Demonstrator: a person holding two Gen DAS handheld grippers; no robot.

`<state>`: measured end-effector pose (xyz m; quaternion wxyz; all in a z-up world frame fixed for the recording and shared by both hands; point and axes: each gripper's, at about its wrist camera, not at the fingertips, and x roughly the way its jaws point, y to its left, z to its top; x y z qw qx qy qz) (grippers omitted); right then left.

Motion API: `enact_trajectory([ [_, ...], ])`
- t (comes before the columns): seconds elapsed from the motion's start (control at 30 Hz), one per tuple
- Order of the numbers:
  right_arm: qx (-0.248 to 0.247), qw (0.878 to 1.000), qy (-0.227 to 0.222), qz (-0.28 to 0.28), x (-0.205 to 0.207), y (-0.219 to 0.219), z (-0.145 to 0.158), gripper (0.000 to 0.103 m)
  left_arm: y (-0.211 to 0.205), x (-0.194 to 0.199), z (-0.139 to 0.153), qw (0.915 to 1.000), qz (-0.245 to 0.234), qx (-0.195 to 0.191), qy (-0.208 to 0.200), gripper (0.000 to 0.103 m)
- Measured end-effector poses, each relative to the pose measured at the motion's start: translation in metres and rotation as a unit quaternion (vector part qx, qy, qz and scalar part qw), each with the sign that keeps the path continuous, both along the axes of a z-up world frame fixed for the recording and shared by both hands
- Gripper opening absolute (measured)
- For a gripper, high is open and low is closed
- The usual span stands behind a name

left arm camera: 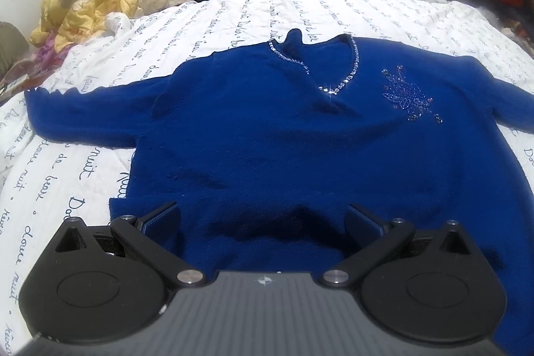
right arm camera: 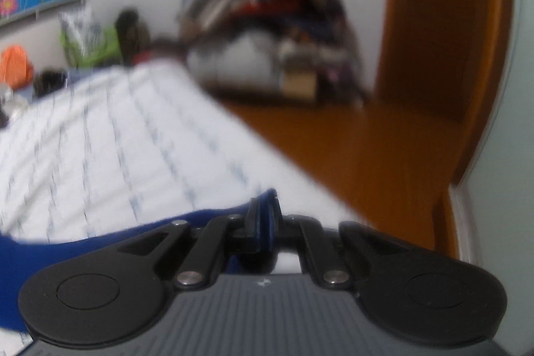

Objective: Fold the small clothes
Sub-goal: 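Lift the sleeve with the right gripper and fold it across the sweater body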

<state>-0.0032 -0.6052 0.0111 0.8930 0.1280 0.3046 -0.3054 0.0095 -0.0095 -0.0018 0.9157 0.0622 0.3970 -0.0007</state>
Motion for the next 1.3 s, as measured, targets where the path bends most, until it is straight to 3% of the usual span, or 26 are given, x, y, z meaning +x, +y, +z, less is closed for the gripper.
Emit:
enact_trajectory([
  [0.07, 0.024, 1.000, 0.012, -0.012, -0.001, -0.003, -0.014, 0.012, -0.001, 0.001, -0.001, 1.0000, -0.002, 0.001, 0.001, 0.103],
  [0.13, 0.042, 0.998, 0.024, -0.045, -0.005, -0.011, -0.026, 0.039, -0.002, 0.001, -0.001, 1.0000, -0.004, 0.002, 0.001, 0.103],
  [0.17, 0.045, 0.996, 0.029, -0.066, -0.008, -0.013, -0.031, 0.067, -0.002, 0.001, 0.000, 1.0000, -0.005, 0.002, 0.001, 0.103],
  [0.2, 0.045, 0.995, 0.020, -0.083, -0.014, -0.014, -0.033, 0.081, -0.003, 0.001, -0.001, 1.0000, -0.005, 0.002, 0.001, 0.103],
  [0.23, 0.048, 0.994, 0.000, -0.096, -0.023, -0.016, -0.032, 0.082, -0.003, 0.002, -0.001, 1.0000, -0.004, 0.002, 0.001, 0.103],
  [0.33, 0.124, 0.985, -0.081, -0.089, -0.055, -0.017, -0.029, 0.080, -0.005, 0.003, -0.001, 1.0000, -0.005, -0.001, 0.004, 0.103],
  [0.5, 0.292, 0.937, -0.173, -0.081, -0.082, -0.008, -0.052, 0.081, -0.013, -0.001, 0.001, 0.9998, -0.020, 0.007, -0.002, 0.103],
  [0.57, 0.329, 0.921, -0.197, -0.063, -0.077, -0.005, -0.062, 0.081, -0.014, -0.001, 0.001, 0.9997, -0.022, 0.012, -0.002, 0.103],
  [0.6, 0.330, 0.920, -0.202, -0.058, -0.074, -0.002, -0.065, 0.081, -0.013, 0.000, 0.001, 0.9997, -0.021, 0.013, -0.002, 0.103],
  [0.73, 0.264, 0.941, -0.197, -0.083, -0.053, 0.004, -0.071, 0.079, -0.008, 0.001, 0.002, 0.9999, -0.011, 0.008, 0.001, 0.103],
  [0.87, 0.234, 0.935, -0.238, -0.119, -0.044, -0.004, -0.076, 0.078, -0.001, 0.003, 0.000, 0.9999, -0.002, 0.009, 0.006, 0.103],
  [0.93, 0.239, 0.930, -0.246, -0.133, -0.044, -0.008, -0.078, 0.047, 0.001, 0.004, 0.000, 1.0000, 0.001, 0.005, 0.007, 0.103],
  [0.97, 0.247, 0.930, -0.237, -0.137, -0.041, -0.011, -0.079, 0.015, 0.001, 0.004, 0.001, 1.0000, 0.001, 0.004, 0.006, 0.103],
  [1.0, 0.261, 0.928, -0.226, -0.139, -0.039, -0.014, -0.080, 0.006, 0.001, 0.004, 0.002, 1.0000, 0.001, 0.003, 0.005, 0.103],
  [1.07, 0.271, 0.925, -0.222, -0.148, -0.038, -0.018, -0.080, 0.006, 0.002, 0.004, 0.003, 1.0000, 0.000, 0.006, 0.001, 0.103],
  [1.1, 0.256, 0.930, -0.218, -0.151, -0.038, -0.018, -0.075, 0.006, 0.002, 0.004, 0.004, 1.0000, 0.000, 0.007, 0.000, 0.103],
  [1.3, 0.081, 0.968, -0.193, -0.138, -0.035, -0.004, -0.007, 0.006, 0.014, 0.006, 0.006, 0.9998, 0.013, -0.008, -0.015, 0.103],
])
